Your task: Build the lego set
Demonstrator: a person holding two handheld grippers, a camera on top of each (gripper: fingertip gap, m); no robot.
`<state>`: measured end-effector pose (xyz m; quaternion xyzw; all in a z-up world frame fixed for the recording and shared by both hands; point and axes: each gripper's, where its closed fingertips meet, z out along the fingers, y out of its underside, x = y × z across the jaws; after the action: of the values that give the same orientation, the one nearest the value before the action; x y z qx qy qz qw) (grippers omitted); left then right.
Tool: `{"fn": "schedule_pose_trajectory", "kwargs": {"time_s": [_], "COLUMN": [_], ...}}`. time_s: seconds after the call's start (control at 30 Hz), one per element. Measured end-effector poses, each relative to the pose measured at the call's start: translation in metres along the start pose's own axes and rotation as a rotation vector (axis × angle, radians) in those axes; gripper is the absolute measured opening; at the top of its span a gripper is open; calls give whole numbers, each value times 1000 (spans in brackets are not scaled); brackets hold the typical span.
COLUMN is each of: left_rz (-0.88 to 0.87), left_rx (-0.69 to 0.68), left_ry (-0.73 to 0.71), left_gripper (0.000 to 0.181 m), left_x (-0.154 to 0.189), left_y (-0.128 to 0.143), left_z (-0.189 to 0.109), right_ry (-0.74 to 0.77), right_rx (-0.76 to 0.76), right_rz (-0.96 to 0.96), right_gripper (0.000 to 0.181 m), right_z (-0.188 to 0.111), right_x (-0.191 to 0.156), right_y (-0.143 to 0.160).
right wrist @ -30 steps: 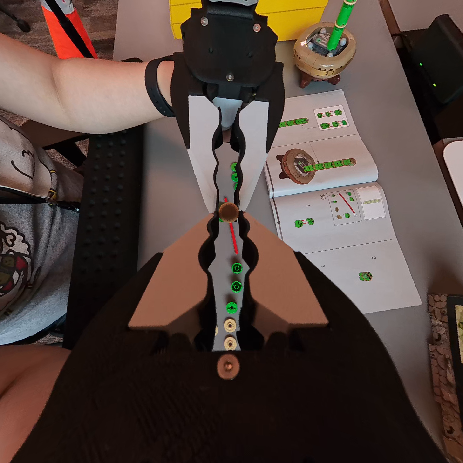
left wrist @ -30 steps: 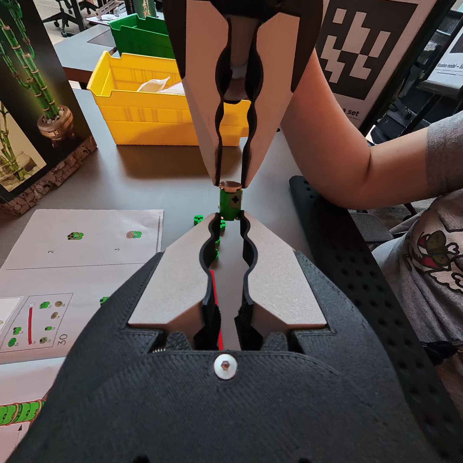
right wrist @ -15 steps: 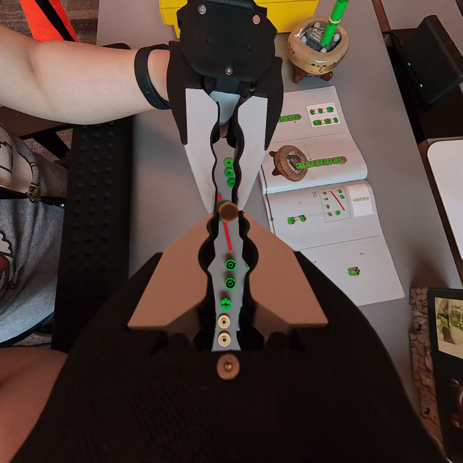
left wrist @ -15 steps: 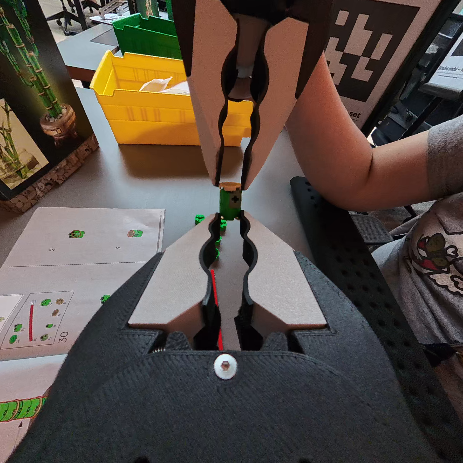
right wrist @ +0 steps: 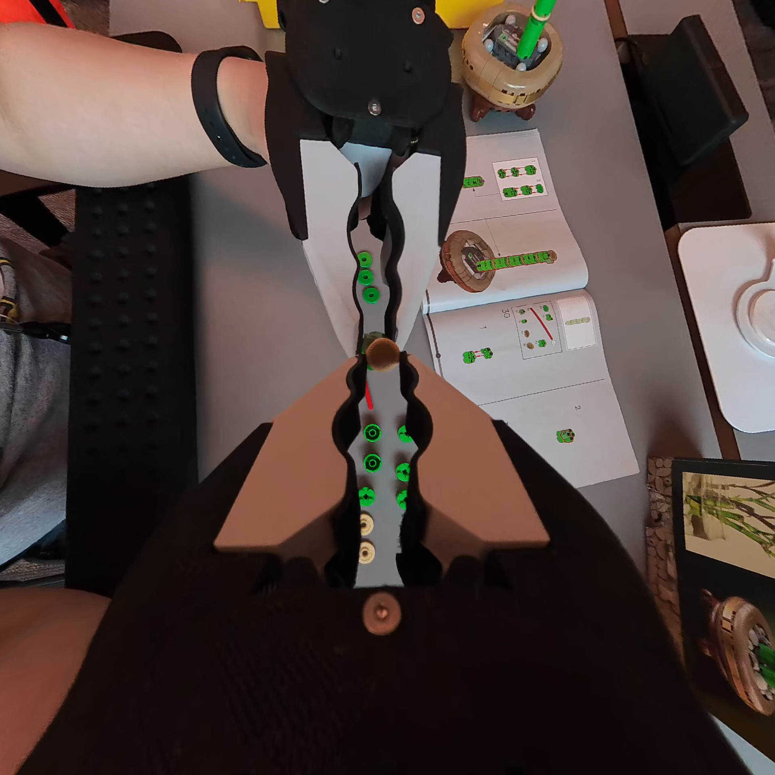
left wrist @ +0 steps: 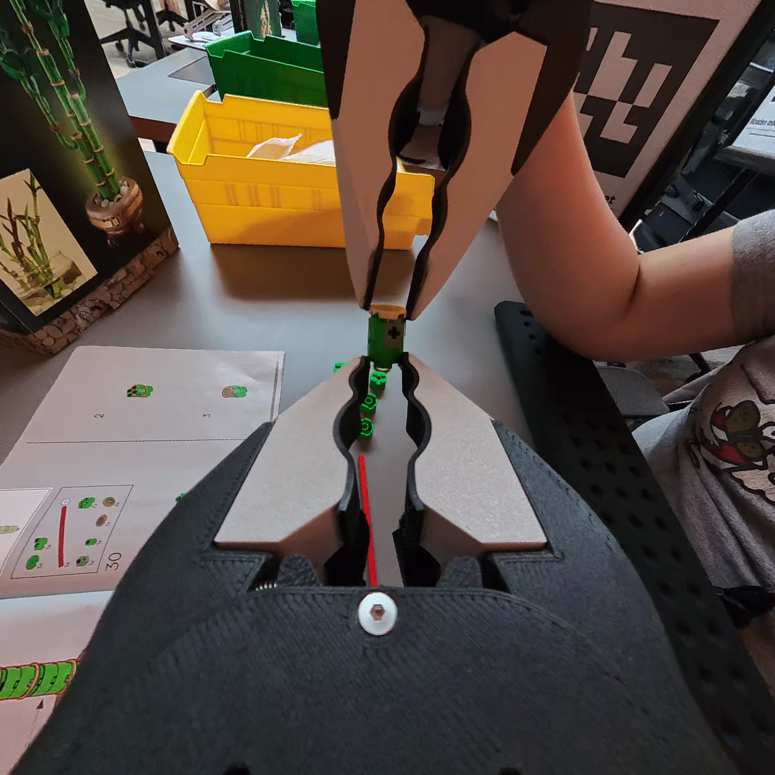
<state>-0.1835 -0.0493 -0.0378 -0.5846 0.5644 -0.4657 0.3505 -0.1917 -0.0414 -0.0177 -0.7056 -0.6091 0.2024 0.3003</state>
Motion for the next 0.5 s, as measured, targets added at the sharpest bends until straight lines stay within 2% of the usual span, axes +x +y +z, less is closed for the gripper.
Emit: {"fn": "schedule_pose_trajectory", "kwargs": {"time_s": [0.33,0.5], "left_rz": [26,8], "left_rx": [20,78], "left_ry": [6,39], "left_gripper": [14,13], "left_x": [8,12], "left_y": [-10,-22], "left_z": [1,-3], "right_ry": [60,72], "right_rx": [-27,-15], "right_rz": [-71,-89], "right_gripper": [15,15], "right_z": [-11,-19], "right_x": [-6,-7], "right_y": [-4,-13]}}
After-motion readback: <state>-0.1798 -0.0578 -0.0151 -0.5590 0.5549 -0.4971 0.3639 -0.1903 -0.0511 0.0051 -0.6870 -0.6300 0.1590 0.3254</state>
